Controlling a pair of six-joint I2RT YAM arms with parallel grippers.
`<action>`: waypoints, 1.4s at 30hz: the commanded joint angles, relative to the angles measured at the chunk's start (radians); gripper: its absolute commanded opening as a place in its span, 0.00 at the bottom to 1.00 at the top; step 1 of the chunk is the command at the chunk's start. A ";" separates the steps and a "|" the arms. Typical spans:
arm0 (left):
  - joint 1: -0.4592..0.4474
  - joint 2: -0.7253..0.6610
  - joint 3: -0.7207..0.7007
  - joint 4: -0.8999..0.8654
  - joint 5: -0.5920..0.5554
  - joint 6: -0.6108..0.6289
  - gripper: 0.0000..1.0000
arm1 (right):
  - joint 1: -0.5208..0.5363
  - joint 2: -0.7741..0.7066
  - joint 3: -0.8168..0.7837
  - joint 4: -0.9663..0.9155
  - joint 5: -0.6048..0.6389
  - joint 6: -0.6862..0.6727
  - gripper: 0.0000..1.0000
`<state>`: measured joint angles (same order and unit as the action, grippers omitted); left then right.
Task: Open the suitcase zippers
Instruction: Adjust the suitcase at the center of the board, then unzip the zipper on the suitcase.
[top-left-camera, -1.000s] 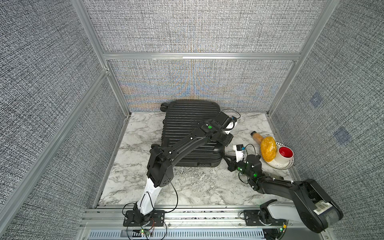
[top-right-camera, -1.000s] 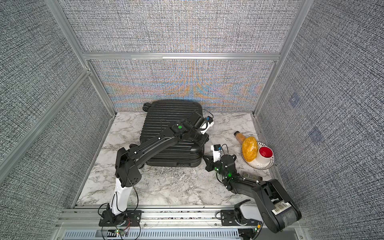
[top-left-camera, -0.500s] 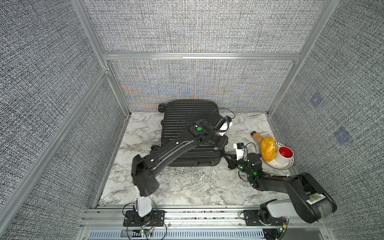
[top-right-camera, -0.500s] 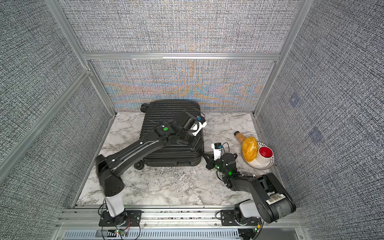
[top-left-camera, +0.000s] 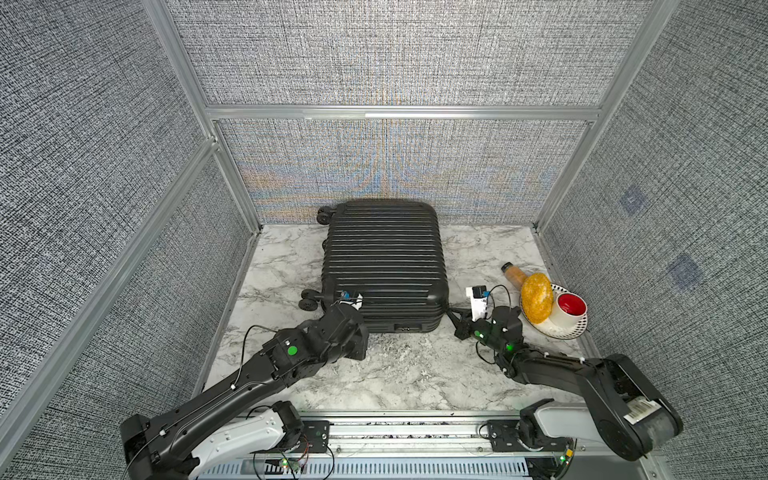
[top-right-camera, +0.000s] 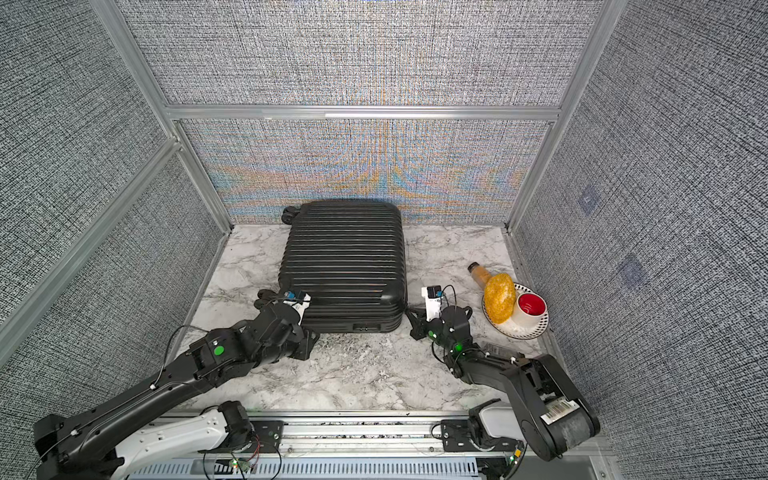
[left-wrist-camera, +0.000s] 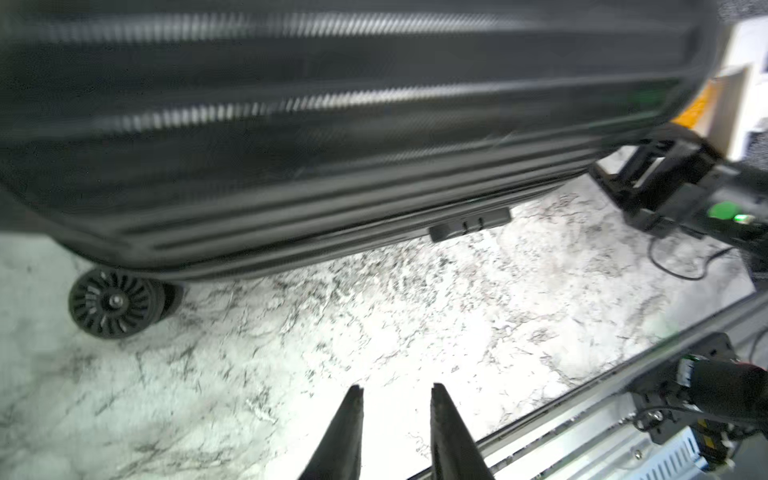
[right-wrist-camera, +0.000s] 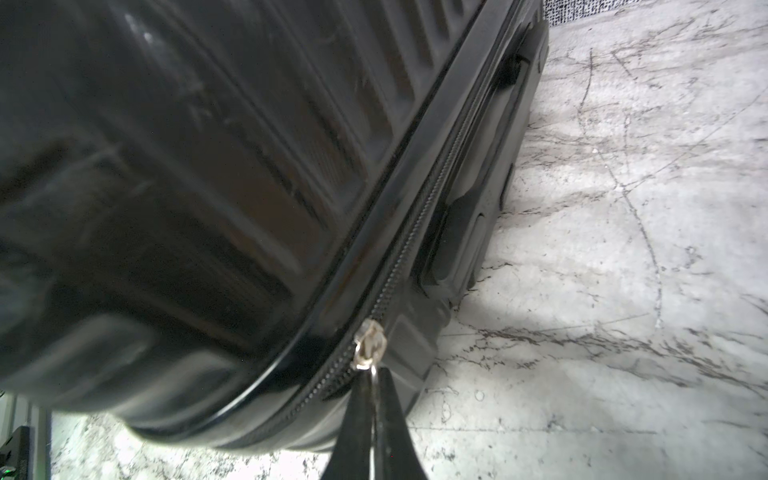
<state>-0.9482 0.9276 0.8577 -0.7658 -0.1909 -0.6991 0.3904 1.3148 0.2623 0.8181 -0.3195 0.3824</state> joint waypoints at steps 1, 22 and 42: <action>0.012 0.008 -0.024 0.007 -0.096 -0.076 0.31 | 0.023 -0.020 0.003 -0.006 -0.003 -0.028 0.00; 0.497 0.208 0.047 0.066 -0.076 0.063 0.31 | 0.287 -0.125 -0.052 -0.089 0.144 -0.161 0.00; 0.316 -0.192 -0.313 0.390 0.147 -0.206 0.32 | 0.218 0.018 0.025 0.002 0.042 -0.134 0.00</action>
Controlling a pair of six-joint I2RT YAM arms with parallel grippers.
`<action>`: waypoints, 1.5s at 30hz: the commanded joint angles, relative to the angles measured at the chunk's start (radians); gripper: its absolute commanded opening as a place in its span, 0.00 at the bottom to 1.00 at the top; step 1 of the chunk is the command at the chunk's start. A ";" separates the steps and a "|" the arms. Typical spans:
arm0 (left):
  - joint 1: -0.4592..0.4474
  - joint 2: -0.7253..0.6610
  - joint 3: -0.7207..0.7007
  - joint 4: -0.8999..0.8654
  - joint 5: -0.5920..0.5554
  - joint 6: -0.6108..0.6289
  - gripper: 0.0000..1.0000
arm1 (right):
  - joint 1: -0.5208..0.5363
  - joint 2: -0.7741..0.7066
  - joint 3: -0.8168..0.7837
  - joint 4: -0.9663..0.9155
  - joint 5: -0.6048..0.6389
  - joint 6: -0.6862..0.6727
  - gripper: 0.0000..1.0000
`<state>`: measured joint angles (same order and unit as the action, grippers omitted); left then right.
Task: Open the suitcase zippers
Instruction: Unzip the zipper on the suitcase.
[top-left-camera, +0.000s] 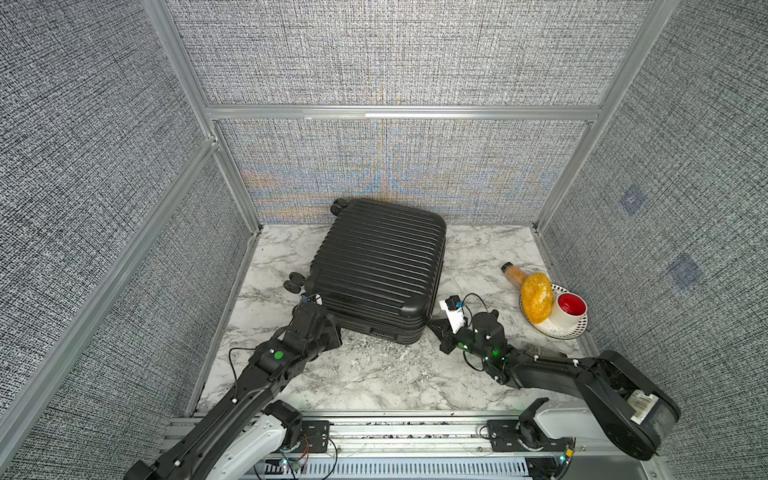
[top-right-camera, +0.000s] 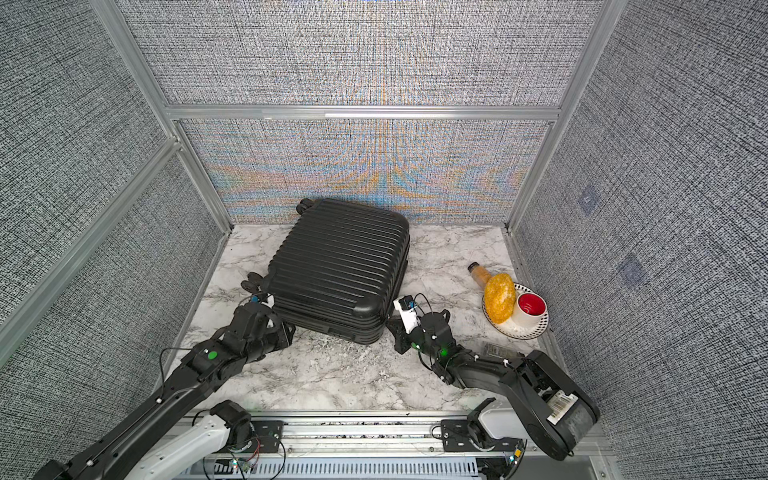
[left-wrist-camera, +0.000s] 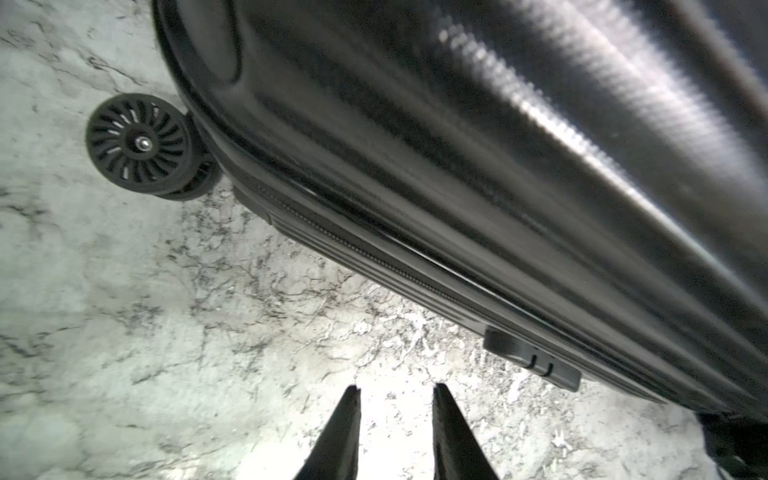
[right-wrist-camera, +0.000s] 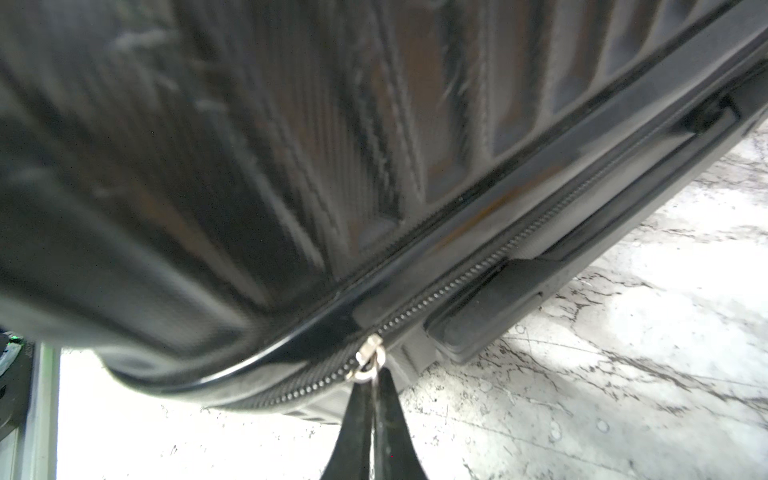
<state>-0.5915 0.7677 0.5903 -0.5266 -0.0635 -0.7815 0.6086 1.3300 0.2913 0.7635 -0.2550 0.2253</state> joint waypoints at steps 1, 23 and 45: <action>-0.068 -0.045 -0.085 0.208 0.001 -0.180 0.32 | -0.001 0.005 -0.006 0.066 -0.028 0.034 0.00; 0.589 0.027 0.234 0.011 0.147 -0.275 0.88 | 0.000 -0.068 -0.018 0.026 -0.036 0.079 0.00; 0.647 0.412 0.283 0.188 0.274 -0.429 0.86 | -0.001 -0.070 -0.027 0.039 -0.038 0.089 0.00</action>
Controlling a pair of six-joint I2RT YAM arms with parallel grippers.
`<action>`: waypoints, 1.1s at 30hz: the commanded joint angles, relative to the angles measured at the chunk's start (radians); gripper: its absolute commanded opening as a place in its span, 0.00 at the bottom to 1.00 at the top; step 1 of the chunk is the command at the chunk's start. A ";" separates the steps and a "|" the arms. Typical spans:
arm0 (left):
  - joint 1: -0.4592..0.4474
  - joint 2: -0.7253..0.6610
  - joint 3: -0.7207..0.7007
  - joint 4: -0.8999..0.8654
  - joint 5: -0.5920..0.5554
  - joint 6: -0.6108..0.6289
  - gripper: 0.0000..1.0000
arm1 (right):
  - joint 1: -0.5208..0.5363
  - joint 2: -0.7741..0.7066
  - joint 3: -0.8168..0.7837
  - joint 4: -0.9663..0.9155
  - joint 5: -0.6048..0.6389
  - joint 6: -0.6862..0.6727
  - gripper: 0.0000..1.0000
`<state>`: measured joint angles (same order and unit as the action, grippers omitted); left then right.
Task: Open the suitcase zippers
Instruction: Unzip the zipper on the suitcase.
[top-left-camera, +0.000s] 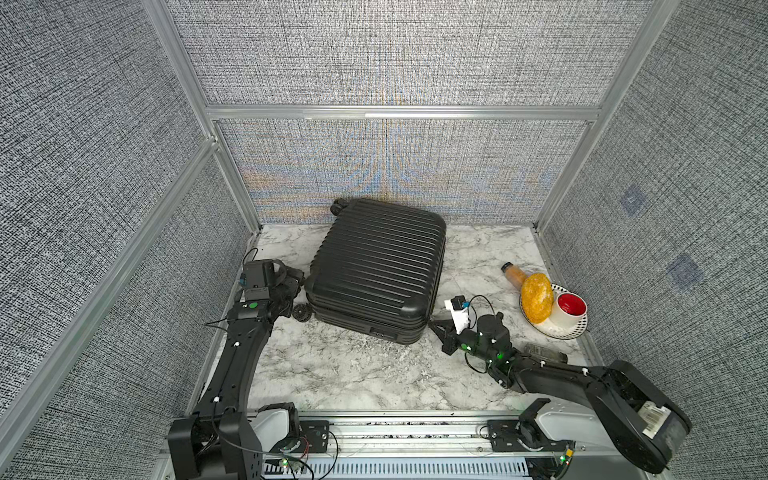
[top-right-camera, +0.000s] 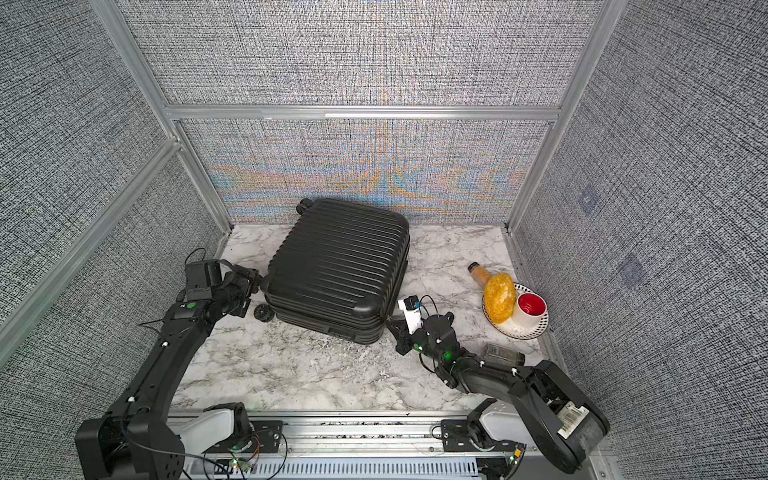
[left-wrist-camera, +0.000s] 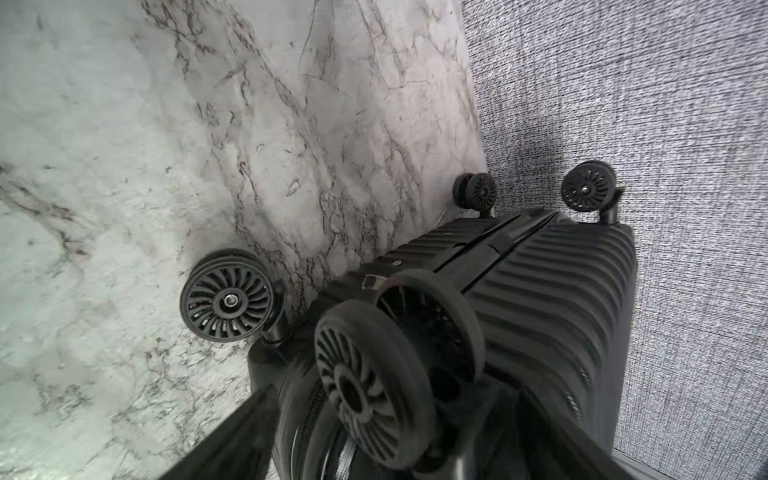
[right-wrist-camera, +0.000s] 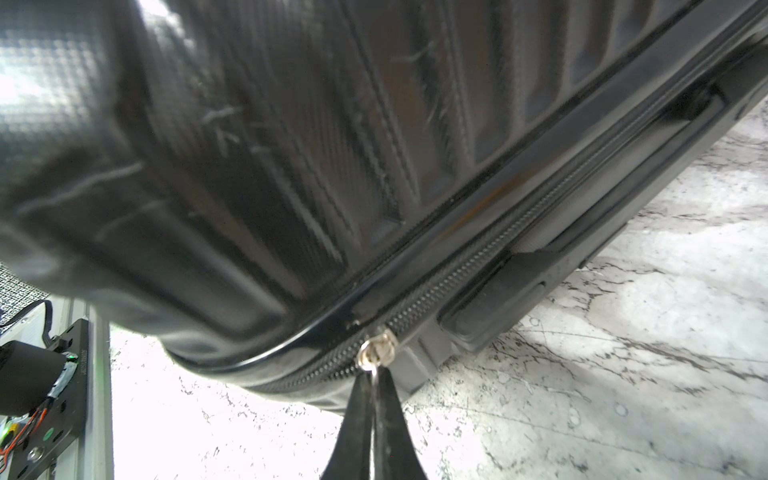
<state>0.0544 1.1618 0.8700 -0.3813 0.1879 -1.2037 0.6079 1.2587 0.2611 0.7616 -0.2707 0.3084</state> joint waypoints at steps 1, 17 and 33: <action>0.002 0.030 -0.001 0.053 0.024 -0.012 0.85 | 0.001 -0.001 0.003 0.041 -0.022 0.006 0.00; 0.002 0.140 0.005 0.128 0.089 -0.004 0.50 | 0.003 -0.005 -0.001 0.042 -0.025 0.019 0.00; 0.005 0.155 0.051 -0.020 0.013 0.200 0.00 | -0.145 -0.022 0.024 -0.057 0.032 0.003 0.00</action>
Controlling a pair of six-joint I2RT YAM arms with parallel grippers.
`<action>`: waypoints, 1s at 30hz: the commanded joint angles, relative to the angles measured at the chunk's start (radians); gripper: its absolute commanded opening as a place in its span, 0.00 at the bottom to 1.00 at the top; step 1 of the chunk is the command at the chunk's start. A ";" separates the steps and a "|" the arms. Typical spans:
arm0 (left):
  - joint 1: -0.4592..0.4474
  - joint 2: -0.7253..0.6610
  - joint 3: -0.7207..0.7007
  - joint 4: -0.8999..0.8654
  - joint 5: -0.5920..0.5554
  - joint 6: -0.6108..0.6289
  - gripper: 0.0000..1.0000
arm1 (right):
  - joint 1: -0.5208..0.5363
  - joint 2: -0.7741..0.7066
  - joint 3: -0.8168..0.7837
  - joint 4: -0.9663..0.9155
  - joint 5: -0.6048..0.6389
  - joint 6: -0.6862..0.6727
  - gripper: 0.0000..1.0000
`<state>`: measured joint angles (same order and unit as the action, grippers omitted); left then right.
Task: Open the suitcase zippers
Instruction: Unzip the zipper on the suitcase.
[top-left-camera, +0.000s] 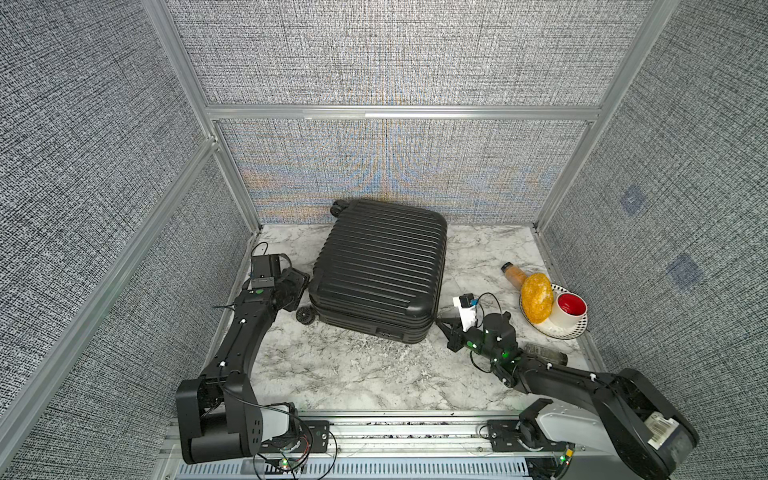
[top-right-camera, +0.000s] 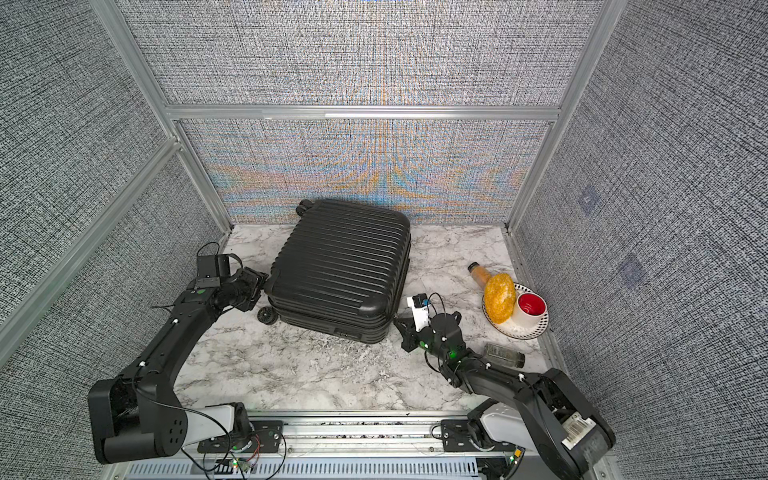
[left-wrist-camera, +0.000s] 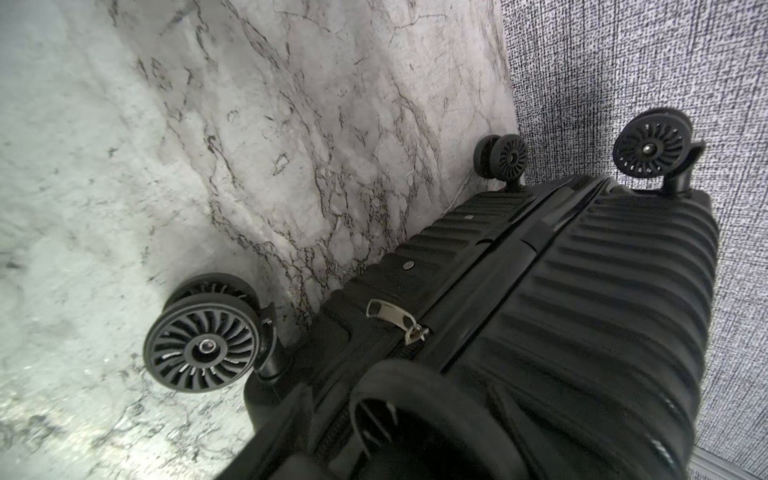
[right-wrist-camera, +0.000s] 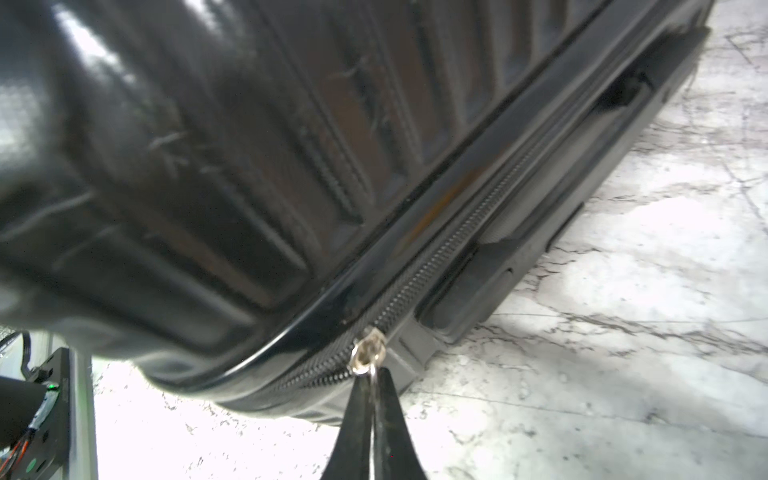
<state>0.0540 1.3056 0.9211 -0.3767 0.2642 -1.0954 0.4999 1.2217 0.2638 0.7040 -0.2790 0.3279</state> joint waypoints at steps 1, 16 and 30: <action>0.006 0.016 0.001 -0.023 -0.060 0.097 0.00 | -0.055 0.030 0.038 -0.003 0.026 -0.026 0.00; 0.008 0.032 0.018 -0.056 -0.042 0.194 0.00 | -0.243 0.427 0.375 0.011 -0.193 -0.145 0.00; 0.024 0.007 0.027 -0.097 -0.029 0.249 0.00 | -0.292 0.683 0.723 -0.116 -0.243 -0.206 0.00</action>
<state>0.0681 1.3163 0.9443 -0.4046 0.3161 -0.9344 0.2245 1.8706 0.9371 0.6022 -0.5835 0.1265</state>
